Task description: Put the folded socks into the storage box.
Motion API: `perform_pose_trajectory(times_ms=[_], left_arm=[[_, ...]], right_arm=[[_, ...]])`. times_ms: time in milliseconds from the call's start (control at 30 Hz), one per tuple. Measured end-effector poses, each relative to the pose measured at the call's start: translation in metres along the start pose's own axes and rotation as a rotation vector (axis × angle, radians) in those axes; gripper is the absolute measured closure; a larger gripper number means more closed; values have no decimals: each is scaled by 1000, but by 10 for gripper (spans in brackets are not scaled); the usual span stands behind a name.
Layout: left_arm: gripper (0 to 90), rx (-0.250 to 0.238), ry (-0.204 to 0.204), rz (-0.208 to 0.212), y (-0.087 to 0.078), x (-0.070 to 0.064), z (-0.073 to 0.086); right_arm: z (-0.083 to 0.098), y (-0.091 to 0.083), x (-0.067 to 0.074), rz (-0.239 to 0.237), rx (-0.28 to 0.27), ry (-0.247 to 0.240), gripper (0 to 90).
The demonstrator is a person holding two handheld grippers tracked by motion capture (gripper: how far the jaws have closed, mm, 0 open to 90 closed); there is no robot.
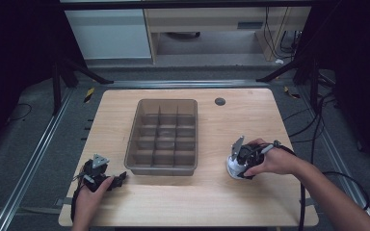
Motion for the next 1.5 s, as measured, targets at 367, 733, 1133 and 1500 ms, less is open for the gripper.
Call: perform_pose_trajectory(times_ms=[367, 733, 1133, 1500], left_arm=[[0, 1, 0, 0, 0, 0, 0], [0, 2, 1, 0, 0, 0, 0], [0, 2, 1, 0, 0, 0, 0], [0, 2, 0, -2, 0, 0, 0]], right_arm=[[-5, 1, -4, 34, -3, -13, 597], [-8, 1, -3, 32, 4, 4, 587], [-9, 6, 14, -12, -4, 62, 124], [-5, 12, 16, 50, 27, 49, 142]])
Point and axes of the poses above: each handheld gripper's, and its own axes: y roughly forward along the jaws, z roughly out of its underside, x roughly to its left, the point moved 3 cm from there along y, roughly forward along the jaws, and after that the axes turned 15 degrees about y, right-handed, at the moved point
